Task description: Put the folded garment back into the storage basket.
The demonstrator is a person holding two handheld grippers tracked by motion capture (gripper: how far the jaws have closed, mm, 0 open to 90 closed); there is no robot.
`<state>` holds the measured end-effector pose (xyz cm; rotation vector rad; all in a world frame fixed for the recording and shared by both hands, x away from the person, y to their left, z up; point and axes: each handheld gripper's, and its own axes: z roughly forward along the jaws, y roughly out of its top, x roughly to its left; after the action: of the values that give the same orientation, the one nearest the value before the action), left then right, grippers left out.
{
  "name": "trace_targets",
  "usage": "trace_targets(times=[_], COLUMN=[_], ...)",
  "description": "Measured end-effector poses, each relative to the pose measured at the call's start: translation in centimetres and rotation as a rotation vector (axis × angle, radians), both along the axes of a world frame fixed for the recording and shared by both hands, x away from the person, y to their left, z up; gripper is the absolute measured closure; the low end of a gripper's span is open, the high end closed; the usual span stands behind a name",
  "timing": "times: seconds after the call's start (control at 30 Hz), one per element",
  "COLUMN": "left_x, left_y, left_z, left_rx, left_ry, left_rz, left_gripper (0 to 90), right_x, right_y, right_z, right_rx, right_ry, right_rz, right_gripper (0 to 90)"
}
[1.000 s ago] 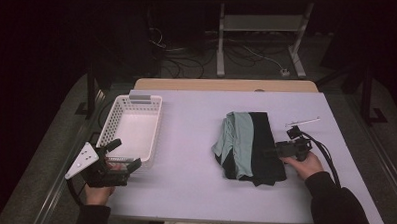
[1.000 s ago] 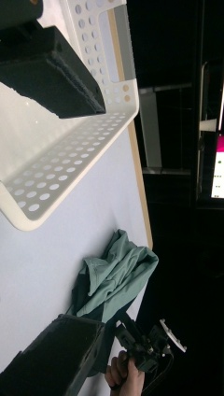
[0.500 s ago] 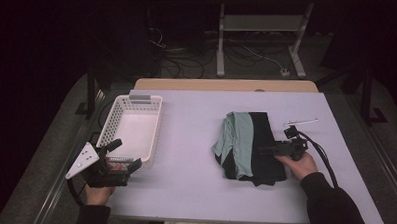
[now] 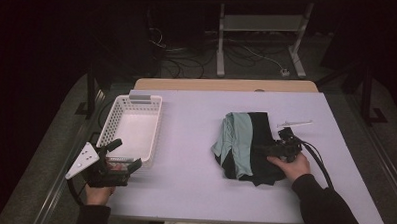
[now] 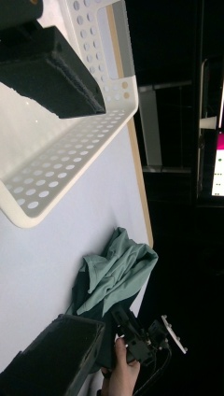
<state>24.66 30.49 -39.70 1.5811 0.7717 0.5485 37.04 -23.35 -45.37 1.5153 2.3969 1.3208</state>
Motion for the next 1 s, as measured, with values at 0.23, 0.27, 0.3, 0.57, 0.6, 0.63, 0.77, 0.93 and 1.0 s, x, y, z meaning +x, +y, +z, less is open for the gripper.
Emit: trace_targets(times=[0.23, 0.27, 0.3, 0.57, 0.6, 0.63, 0.77, 0.93, 1.0], left_x=[0.0, 0.0, 0.0, 0.0, 0.0, 0.0, 0.0, 0.0, 0.0], left_y=[0.0, 0.0, -0.1, 0.0, 0.0, 0.0, 0.0, 0.0, 0.0], left_z=[0.0, 0.0, 0.0, 0.0, 0.0, 0.0, 0.0, 0.0, 0.0], left_rx=[0.001, 0.001, 0.002, -0.001, -0.001, -0.003, -0.008, -0.007, -0.007], left_ry=[0.0, 0.0, 0.0, 0.0, -0.001, 0.0, -0.002, -0.002, -0.002], left_rz=[-0.002, -0.002, -0.003, -0.001, -0.002, -0.002, -0.004, -0.009, -0.009], left_gripper=[0.0, 0.0, 0.0, 0.0, 0.0, 0.0, 0.0, 0.0, 0.0], right_x=[0.4, 0.5, 0.6, 0.6, 0.5, 0.5, 0.2, -0.3, -0.4], right_y=[-0.2, -0.3, -0.4, -0.7, -0.8, -0.8, -1.0, -0.8, -0.8], right_z=[-0.5, -0.5, -0.6, -0.1, 0.1, 0.2, 0.9, 2.1, 2.3], right_rx=[0.103, 0.126, 0.148, 0.222, 0.232, 0.245, 0.268, 0.258, 0.255], right_ry=[0.092, 0.119, 0.143, 0.162, 0.161, 0.161, 0.137, 0.075, 0.068], right_rz=[0.026, 0.025, 0.026, 0.025, 0.024, 0.025, 0.02, 0.017, 0.023], right_gripper=[57.5, 60.5, 63.1, 75.3, 75.6, 75.8, 76.0, 76.0, 76.0])
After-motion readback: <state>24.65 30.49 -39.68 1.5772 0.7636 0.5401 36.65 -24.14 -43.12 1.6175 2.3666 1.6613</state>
